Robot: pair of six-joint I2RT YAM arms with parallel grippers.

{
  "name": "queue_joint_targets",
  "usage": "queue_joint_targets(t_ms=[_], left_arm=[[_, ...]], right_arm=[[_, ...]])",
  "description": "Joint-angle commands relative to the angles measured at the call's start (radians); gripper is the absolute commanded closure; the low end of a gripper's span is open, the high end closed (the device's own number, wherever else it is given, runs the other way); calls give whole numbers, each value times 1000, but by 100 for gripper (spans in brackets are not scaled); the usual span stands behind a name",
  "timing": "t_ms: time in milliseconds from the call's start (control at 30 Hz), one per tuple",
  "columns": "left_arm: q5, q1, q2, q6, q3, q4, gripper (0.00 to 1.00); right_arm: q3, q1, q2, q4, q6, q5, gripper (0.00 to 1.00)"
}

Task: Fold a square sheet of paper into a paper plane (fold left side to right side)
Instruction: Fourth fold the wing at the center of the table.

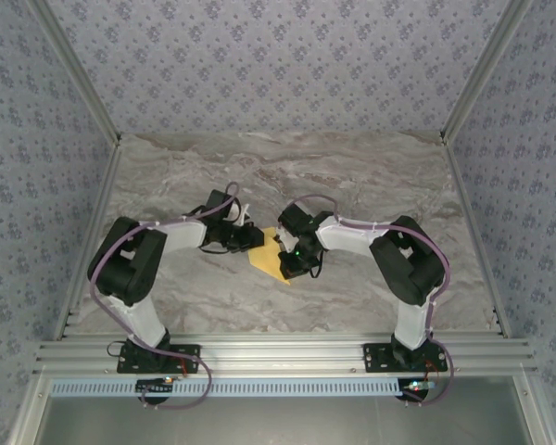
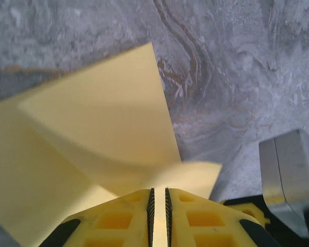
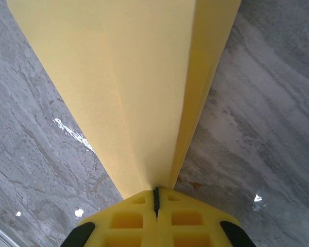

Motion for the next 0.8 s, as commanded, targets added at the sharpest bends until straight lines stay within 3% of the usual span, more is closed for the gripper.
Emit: queue_joint_targets(t_ms=[0,533,767], left_arm=[[-4,11,45,64,61,-8,85],[-81,65,151,136,87,-48,85],[-92,132,168,176,155,-111,84]], right_arm=[[-63,9,101,-144,-14,161,100],[-64,9,103,-159,-21,175,100],[-74,8,104,-159,-23,180,100]])
